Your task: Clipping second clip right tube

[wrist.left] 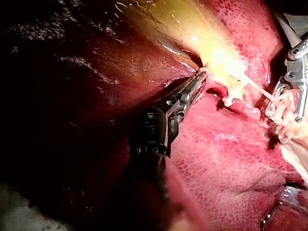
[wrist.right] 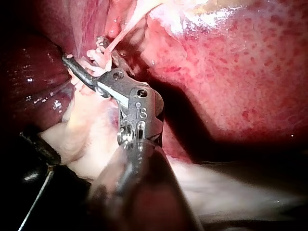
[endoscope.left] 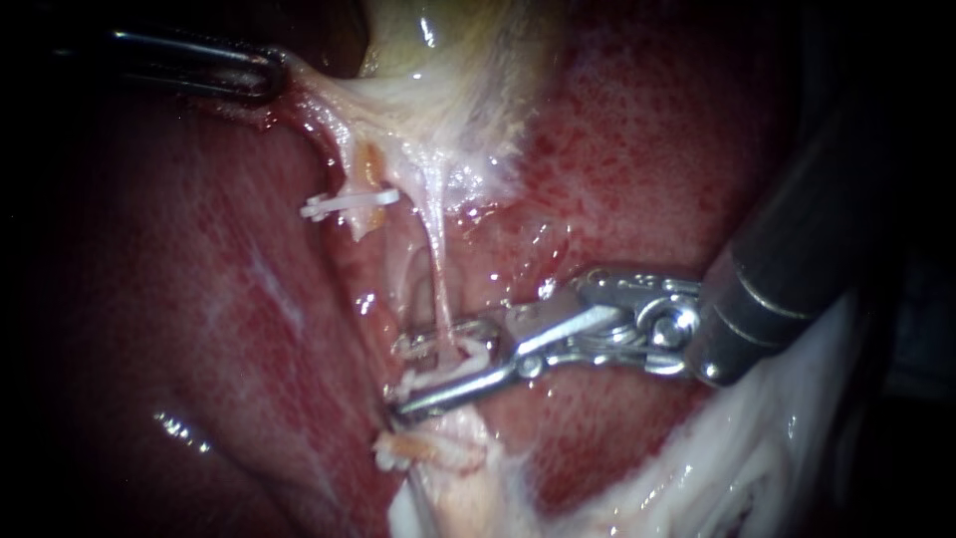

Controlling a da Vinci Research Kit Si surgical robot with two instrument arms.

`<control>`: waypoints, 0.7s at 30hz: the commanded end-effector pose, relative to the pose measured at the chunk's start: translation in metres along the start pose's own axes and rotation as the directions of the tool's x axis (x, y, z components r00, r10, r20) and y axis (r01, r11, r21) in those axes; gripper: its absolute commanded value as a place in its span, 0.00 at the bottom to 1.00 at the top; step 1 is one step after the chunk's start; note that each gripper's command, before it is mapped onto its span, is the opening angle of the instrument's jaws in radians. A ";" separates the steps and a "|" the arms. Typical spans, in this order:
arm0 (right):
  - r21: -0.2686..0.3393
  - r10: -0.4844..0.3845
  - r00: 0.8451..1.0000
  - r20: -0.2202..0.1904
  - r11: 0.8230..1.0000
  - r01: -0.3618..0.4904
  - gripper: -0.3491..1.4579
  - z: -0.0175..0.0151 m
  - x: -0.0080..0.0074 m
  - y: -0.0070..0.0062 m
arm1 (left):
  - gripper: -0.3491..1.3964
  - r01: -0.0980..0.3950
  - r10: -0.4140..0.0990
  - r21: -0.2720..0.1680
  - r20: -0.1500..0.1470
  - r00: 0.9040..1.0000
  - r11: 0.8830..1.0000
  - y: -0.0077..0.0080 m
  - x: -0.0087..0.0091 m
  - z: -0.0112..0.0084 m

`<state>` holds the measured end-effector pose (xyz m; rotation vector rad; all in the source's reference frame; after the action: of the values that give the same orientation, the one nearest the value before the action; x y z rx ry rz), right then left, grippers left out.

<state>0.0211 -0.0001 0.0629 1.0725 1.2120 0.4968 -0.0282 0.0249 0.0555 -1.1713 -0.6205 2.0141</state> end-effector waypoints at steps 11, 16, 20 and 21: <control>0.025 0.014 1.000 -0.015 1.000 -0.014 0.36 0.0006 0.0006 -0.0015 | 0.00 0.000 0.000 0.000 0.000 1.000 1.000 -0.0001 0.0000 0.0000; 0.032 0.039 0.999 -0.030 0.999 -0.038 0.28 0.0003 0.0009 -0.0016 | 0.00 0.000 0.000 0.000 0.000 1.000 1.000 -0.0001 0.0000 0.0000; 0.036 0.053 0.998 -0.032 0.998 -0.051 0.17 0.0000 0.0011 -0.0020 | 0.00 0.000 0.000 0.000 0.000 1.000 1.000 -0.0001 0.0000 0.0000; 0.036 0.053 0.998 -0.032 0.998 -0.052 0.13 0.0000 0.0012 -0.0021 | 0.00 0.000 0.000 0.000 0.000 1.000 1.000 -0.0001 0.0000 0.0000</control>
<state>0.0211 -0.0001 0.0604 1.1344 1.2271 0.5402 -0.0281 0.0250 0.0556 -1.1714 -0.6202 2.0141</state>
